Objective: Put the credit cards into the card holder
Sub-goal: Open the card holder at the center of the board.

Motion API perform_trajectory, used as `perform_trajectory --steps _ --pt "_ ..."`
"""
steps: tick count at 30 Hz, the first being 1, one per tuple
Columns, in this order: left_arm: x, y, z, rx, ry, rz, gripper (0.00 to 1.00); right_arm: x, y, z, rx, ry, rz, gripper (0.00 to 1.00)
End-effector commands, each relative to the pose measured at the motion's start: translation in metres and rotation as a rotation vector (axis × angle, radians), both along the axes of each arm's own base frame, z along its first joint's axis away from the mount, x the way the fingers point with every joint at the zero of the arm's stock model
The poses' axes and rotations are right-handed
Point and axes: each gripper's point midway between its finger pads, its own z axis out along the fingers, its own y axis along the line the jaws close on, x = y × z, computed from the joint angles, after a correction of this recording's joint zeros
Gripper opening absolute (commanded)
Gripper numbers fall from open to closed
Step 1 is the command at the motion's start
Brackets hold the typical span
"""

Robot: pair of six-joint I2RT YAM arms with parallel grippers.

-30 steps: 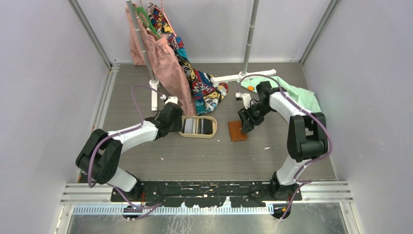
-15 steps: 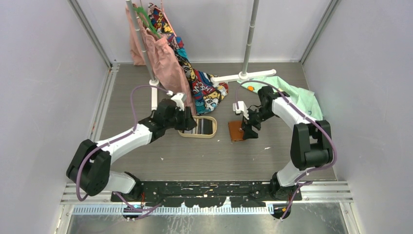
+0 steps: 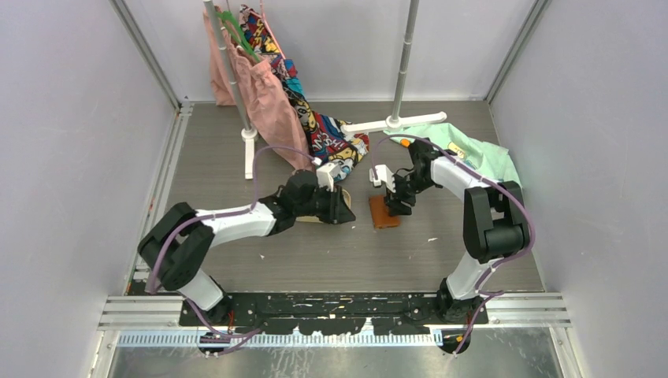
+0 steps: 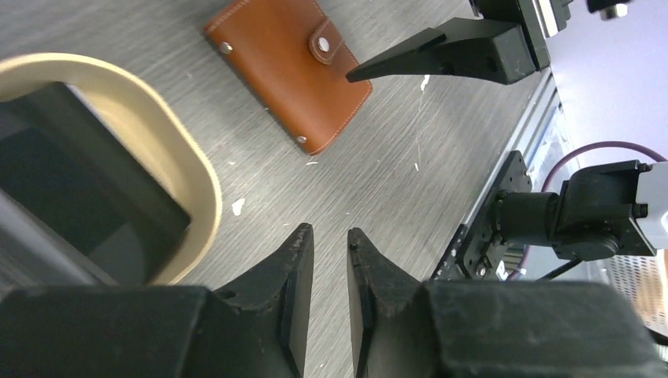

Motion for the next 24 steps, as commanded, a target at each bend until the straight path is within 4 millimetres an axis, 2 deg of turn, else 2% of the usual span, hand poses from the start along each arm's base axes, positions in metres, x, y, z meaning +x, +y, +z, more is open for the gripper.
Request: perform_trajectory --steps 1,11,13,19,22,24 --pt "0.007 -0.038 0.023 -0.139 -0.007 -0.03 0.22 0.006 0.004 -0.003 -0.016 -0.017 0.009 0.61" --pt "0.009 -0.06 0.006 -0.161 0.036 0.002 0.17 -0.001 -0.007 -0.024 -0.107 0.004 0.039 0.46" --pt "0.009 -0.06 0.002 -0.158 0.039 0.009 0.16 -0.004 -0.009 -0.026 -0.115 0.003 0.049 0.4" --pt "0.008 -0.06 -0.009 -0.141 0.046 0.025 0.16 -0.01 -0.011 -0.026 -0.12 -0.017 0.081 0.12" --pt "0.006 -0.06 -0.011 -0.134 0.042 0.027 0.16 -0.017 -0.008 -0.023 -0.097 -0.028 0.114 0.03" --pt "0.005 -0.061 -0.011 -0.131 0.038 0.024 0.16 -0.021 -0.006 -0.021 -0.081 -0.029 0.137 0.01"
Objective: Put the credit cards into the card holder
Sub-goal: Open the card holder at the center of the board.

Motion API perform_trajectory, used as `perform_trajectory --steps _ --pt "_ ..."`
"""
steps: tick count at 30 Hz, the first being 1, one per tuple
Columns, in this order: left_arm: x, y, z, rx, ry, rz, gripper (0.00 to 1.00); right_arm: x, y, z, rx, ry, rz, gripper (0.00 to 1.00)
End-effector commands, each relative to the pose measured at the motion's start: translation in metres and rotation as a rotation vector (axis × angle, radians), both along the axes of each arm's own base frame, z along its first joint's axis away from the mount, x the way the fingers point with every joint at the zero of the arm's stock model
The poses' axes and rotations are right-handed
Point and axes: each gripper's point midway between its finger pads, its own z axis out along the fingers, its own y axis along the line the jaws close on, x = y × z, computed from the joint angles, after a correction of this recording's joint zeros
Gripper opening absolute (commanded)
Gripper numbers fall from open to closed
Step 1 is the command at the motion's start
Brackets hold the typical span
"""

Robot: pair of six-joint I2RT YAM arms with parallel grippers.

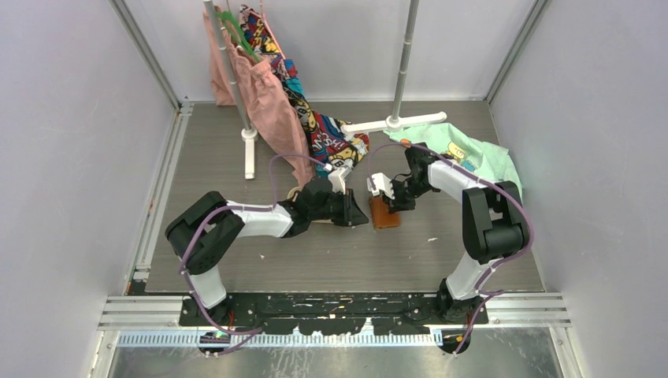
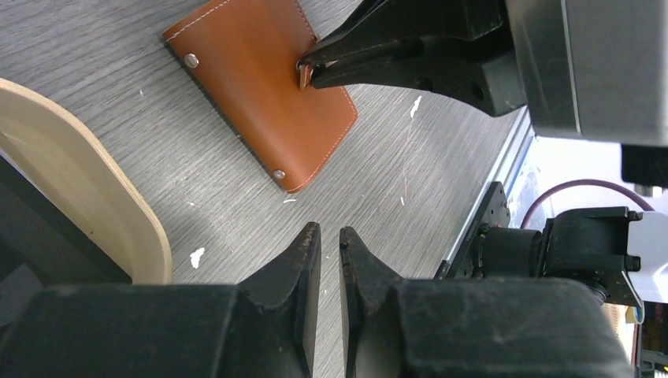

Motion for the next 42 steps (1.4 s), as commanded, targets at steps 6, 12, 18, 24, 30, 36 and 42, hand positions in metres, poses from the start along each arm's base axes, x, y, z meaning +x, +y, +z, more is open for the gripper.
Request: perform_trajectory --steps 6,12,18,24,30,36,42 --pt "0.003 -0.011 0.015 -0.058 -0.076 0.01 0.16 -0.028 0.007 0.018 0.112 0.027 0.083 0.01" --pt "-0.001 -0.012 0.015 -0.053 -0.101 0.003 0.24 -0.034 0.008 0.042 0.243 0.07 0.035 0.01" --pt "-0.009 -0.013 0.016 -0.001 -0.161 -0.022 0.41 -0.037 0.008 0.062 0.346 0.112 -0.003 0.01" --pt "-0.019 -0.021 0.014 0.018 -0.216 -0.047 0.59 -0.041 0.012 0.069 0.382 0.172 -0.014 0.01" --pt "-0.02 -0.024 0.014 0.026 -0.269 -0.045 0.7 -0.039 0.013 0.071 0.388 0.21 -0.042 0.01" --pt "-0.021 -0.032 0.018 0.029 -0.312 -0.054 0.76 -0.038 0.012 0.067 0.382 0.227 -0.048 0.01" --pt "-0.022 -0.041 0.021 0.033 -0.339 -0.055 0.79 -0.038 0.012 0.068 0.382 0.233 -0.055 0.01"
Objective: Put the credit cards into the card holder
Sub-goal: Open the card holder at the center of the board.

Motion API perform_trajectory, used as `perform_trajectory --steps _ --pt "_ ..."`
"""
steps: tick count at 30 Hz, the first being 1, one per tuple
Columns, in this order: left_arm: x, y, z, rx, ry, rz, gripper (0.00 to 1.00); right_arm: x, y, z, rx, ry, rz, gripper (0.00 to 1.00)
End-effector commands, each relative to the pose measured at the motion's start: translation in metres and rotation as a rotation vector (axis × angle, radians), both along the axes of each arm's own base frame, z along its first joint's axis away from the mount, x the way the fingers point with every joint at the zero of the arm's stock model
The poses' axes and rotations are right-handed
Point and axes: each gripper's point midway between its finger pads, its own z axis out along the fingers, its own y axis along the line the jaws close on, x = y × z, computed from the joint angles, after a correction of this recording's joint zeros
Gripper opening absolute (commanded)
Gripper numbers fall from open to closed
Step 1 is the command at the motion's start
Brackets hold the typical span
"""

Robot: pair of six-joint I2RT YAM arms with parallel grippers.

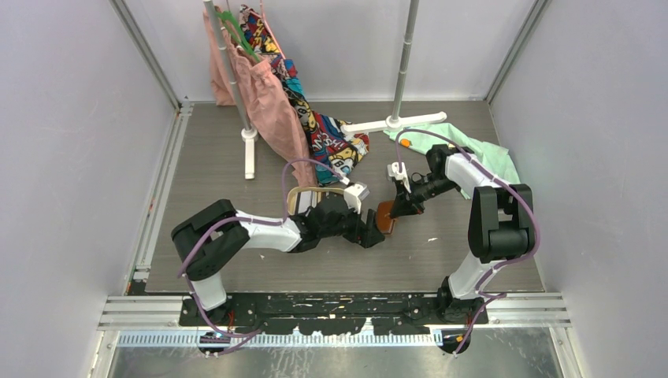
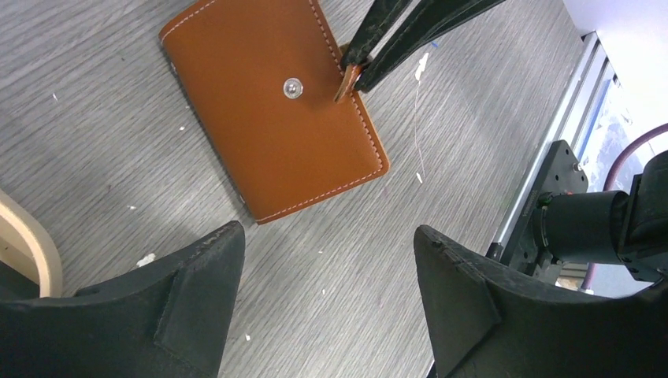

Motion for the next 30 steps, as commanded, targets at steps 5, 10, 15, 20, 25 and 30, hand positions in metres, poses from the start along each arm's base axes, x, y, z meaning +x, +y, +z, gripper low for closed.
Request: perform_trajectory --steps 5,10,15,20,25,30 --pt "0.015 -0.02 0.029 -0.018 -0.162 0.037 0.81 0.006 0.007 0.014 0.045 -0.004 -0.01 0.01" --pt "0.022 -0.022 0.026 0.025 -0.211 0.094 0.82 0.007 0.006 0.014 0.043 -0.002 -0.012 0.01" --pt "0.027 -0.026 0.017 0.079 -0.199 0.142 0.83 0.007 0.006 0.014 0.043 0.0 -0.013 0.01" --pt "0.029 -0.033 0.015 0.102 -0.199 0.168 0.83 0.007 0.006 0.014 0.042 0.002 -0.014 0.01" --pt "0.037 -0.027 0.009 0.149 -0.2 0.224 0.78 0.006 0.007 0.015 0.044 0.005 -0.014 0.01" --pt "0.04 -0.018 0.012 0.163 -0.214 0.259 0.68 0.006 0.006 0.015 0.041 0.002 -0.012 0.01"
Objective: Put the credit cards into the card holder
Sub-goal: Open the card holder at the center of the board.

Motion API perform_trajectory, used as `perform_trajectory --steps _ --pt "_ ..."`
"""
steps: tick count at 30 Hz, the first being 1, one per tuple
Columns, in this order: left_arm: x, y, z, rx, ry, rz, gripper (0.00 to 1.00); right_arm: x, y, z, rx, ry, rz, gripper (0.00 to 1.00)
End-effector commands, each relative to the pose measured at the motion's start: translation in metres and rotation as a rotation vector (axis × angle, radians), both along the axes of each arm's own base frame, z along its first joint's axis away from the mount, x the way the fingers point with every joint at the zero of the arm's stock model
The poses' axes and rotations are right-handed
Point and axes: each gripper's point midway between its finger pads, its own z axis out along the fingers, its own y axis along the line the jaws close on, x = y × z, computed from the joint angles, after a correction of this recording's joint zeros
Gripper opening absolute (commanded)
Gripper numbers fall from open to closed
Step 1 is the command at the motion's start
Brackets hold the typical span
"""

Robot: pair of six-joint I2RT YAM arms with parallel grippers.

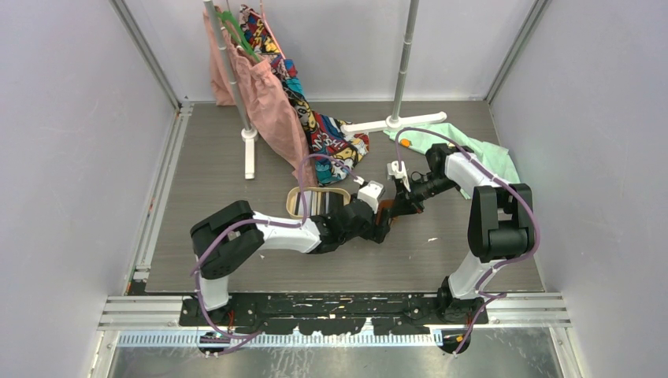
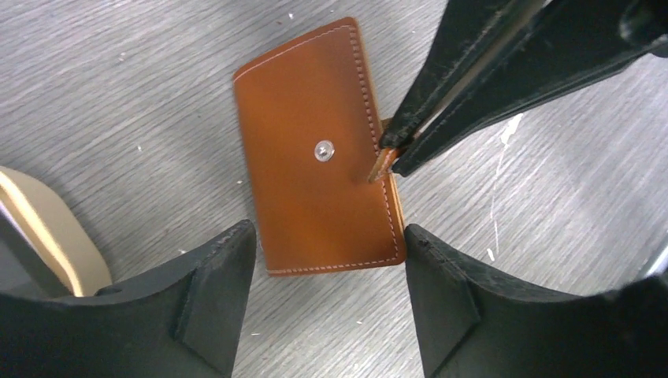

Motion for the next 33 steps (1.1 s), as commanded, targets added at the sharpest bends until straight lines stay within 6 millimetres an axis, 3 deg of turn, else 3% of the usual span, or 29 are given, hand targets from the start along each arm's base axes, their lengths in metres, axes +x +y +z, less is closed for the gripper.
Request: perform_trajectory --steps 1,5,23,30,33 --pt "0.012 0.003 0.019 -0.014 -0.052 0.068 0.65 0.004 0.005 0.013 0.037 -0.012 -0.002 0.01" --pt "0.012 0.006 0.023 -0.015 -0.058 0.074 0.56 0.004 0.004 0.013 0.033 -0.013 0.0 0.01" --pt "0.017 0.01 0.041 -0.006 -0.111 0.035 0.56 0.002 0.003 0.012 0.02 -0.017 0.006 0.01" --pt "0.021 0.011 0.039 -0.008 -0.101 0.026 0.36 0.001 0.002 0.011 0.018 -0.017 0.01 0.01" --pt "0.023 0.01 0.039 -0.014 -0.093 0.016 0.21 0.001 0.002 0.011 0.015 -0.02 0.014 0.01"
